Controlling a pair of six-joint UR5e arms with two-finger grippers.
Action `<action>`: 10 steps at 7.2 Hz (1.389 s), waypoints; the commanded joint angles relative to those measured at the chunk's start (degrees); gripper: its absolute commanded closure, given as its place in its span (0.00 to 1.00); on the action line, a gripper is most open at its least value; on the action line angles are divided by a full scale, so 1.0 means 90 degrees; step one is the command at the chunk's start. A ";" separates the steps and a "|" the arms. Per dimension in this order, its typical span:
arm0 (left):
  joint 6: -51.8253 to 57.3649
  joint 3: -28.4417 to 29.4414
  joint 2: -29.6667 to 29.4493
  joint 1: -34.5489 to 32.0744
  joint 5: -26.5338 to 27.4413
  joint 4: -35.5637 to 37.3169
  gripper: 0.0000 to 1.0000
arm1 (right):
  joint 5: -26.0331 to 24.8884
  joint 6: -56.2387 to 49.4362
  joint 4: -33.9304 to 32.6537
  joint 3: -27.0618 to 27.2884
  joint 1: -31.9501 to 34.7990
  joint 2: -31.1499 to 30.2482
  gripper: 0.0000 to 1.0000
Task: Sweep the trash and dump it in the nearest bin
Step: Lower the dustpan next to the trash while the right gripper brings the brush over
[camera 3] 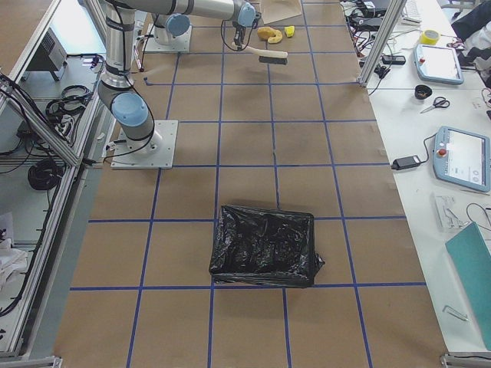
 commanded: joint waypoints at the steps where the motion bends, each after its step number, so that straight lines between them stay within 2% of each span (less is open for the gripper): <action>1: 0.0577 0.0070 -0.0385 0.0016 0.0074 0.0215 1.00 | 0.0327 0.0770 -0.0023 -0.0102 0.0313 0.0060 1.00; 2: 0.0762 0.0052 -0.0493 0.0016 0.0055 0.0282 1.00 | 0.0357 0.1188 -0.0023 -0.0334 0.0469 0.0215 1.00; 4: 0.1250 0.0071 -0.0737 0.0016 0.0045 0.0954 1.00 | 0.0338 0.1951 0.0200 -0.1367 0.0976 0.1023 1.00; 5: 0.1184 0.0110 -0.0806 0.0006 0.0045 0.0976 1.00 | 0.0367 0.2196 0.0443 -0.1700 0.1104 0.1211 1.00; 10: 0.1154 0.0149 -0.0972 -0.0081 0.0016 0.0986 1.00 | 0.0464 0.2823 0.0708 -0.3128 0.1203 0.2051 1.00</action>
